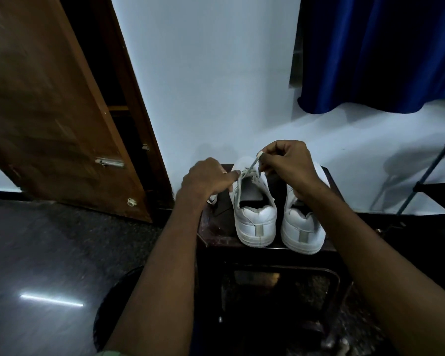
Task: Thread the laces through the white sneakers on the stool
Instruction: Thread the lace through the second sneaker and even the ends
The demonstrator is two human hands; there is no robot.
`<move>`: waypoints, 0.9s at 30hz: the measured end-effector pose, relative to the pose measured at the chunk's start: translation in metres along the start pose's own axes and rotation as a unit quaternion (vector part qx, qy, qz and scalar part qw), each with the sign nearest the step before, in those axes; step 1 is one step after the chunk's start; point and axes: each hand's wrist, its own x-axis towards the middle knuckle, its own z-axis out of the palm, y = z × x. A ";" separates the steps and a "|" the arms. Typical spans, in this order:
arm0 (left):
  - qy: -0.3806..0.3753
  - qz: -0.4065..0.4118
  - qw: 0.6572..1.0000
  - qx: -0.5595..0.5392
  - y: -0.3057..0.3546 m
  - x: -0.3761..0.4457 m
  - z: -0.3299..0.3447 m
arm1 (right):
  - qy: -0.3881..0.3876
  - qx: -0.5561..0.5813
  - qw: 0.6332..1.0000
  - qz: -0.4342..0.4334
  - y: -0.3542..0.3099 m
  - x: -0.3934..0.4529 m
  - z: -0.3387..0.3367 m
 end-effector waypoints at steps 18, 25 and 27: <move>0.113 -0.069 0.991 0.009 0.006 -0.003 -0.002 | -0.047 -0.342 0.938 -0.012 0.017 -0.001 0.013; -0.074 -0.087 0.993 0.001 0.004 -0.008 -0.006 | -0.050 -0.342 0.938 -0.009 0.013 -0.002 0.014; -0.086 -0.080 0.993 -0.001 0.003 -0.009 -0.005 | -0.066 -0.341 0.938 -0.016 0.013 -0.001 0.012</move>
